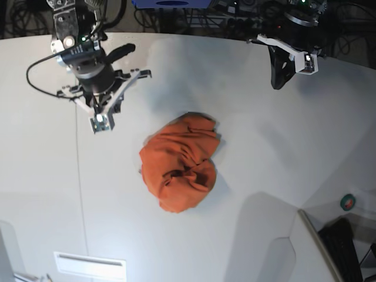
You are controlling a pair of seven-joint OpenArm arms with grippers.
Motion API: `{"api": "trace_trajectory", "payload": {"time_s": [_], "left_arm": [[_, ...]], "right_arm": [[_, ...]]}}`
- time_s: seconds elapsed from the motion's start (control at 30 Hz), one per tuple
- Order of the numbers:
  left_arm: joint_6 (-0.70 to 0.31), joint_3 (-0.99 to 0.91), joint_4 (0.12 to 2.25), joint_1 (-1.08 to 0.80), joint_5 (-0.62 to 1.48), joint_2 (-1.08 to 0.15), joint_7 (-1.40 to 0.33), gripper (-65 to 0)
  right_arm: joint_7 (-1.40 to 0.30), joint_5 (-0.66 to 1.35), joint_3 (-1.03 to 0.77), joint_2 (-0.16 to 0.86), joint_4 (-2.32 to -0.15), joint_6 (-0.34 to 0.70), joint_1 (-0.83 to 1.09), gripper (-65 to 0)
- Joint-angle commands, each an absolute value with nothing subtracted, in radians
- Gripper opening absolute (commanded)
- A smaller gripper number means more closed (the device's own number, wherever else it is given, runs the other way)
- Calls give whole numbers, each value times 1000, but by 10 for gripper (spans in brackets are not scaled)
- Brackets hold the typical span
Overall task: Layout the t-shirt on the table in an organized manner, then fold the t-shirt properly
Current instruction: 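Move both grippers down toward the crumpled orange t-shirt, then grasp the orange t-shirt with both grippers at opposite edges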
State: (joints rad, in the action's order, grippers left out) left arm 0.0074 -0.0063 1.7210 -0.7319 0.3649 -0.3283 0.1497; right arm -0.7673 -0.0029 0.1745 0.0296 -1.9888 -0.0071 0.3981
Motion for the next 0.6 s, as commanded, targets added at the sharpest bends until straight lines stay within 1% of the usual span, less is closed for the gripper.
{"api": "trace_trajectory", "payload": {"time_s": [0.0,0.03,0.07,0.1,0.13,0.17,0.2,0.4,0.47,0.57], "left_arm": [[5,-10,1735,-734,363,-334,174,-558],[5,-10,1732,-733,363,-334,174,-476],[5,-10,1730,-731,364,-334,174,-415],[5,-10,1730,-728,364,-334,174,-374],[5,-8,1730,-725,364,-334,174,-359],[5,-8,1728,-725,364,-334,174,-360],[5,-8,1728,-725,364,-334,174,-360],[8,-10,1728,-725,364,-332,171,-362],[8,-12,1728,-719,364,-332,130,-362],[10,-12,1728,-651,366,-331,4,-362]], "right_arm": [[-780,-1,189,28,-2000,-7,358,-632],[-808,-1,205,28,-1997,-7,320,-543],[-820,-1,219,28,-1997,-7,288,-459],[-823,1,232,28,-1995,-7,257,-377],[-825,1,248,28,-1992,-7,226,-305],[-823,1,262,28,-1980,-7,196,-258],[-823,1,275,28,-1966,-7,162,-246],[-825,1,381,25,-1768,-7,-64,-246],[-823,1,433,24,-1693,-7,-139,-246],[-819,1,515,18,-1586,-7,-249,-246]]}}
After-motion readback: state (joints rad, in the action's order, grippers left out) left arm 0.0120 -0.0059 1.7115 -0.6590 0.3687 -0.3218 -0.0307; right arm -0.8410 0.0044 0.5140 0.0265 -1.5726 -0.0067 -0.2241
